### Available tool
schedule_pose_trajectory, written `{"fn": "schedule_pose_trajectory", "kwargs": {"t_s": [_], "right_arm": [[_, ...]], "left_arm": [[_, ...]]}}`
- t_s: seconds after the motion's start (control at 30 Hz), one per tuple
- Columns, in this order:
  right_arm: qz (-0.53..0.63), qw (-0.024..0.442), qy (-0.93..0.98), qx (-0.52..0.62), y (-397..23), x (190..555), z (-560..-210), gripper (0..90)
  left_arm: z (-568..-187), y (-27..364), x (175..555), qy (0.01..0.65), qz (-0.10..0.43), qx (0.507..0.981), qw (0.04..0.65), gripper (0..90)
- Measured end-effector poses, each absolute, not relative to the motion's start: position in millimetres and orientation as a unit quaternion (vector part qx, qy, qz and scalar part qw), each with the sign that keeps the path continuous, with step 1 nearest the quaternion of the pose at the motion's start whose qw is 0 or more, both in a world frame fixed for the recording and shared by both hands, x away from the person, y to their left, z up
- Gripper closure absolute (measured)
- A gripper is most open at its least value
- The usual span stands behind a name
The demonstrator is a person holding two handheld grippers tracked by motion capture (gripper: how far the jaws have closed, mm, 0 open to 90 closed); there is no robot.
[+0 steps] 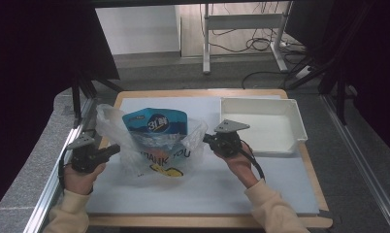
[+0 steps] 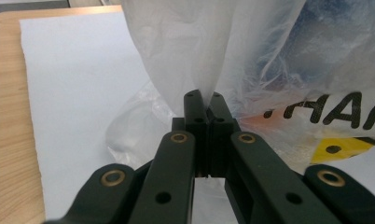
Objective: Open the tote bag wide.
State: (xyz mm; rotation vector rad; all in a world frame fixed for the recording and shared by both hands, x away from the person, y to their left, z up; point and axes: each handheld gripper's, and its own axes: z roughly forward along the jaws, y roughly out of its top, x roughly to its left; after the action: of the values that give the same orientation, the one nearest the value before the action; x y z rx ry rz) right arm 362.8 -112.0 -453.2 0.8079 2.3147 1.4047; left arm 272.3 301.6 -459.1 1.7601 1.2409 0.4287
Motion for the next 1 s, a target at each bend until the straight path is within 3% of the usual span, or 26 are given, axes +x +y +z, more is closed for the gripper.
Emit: {"fn": "schedule_pose_trajectory", "kwargs": {"t_s": [1.0], "right_arm": [[0.415,0.118,0.853,0.293,-101.1,359.2,-507.9,88.4]], "left_arm": [[-510.6,296.9,274.4,0.522,0.136,0.735,0.41,90.0]]}}
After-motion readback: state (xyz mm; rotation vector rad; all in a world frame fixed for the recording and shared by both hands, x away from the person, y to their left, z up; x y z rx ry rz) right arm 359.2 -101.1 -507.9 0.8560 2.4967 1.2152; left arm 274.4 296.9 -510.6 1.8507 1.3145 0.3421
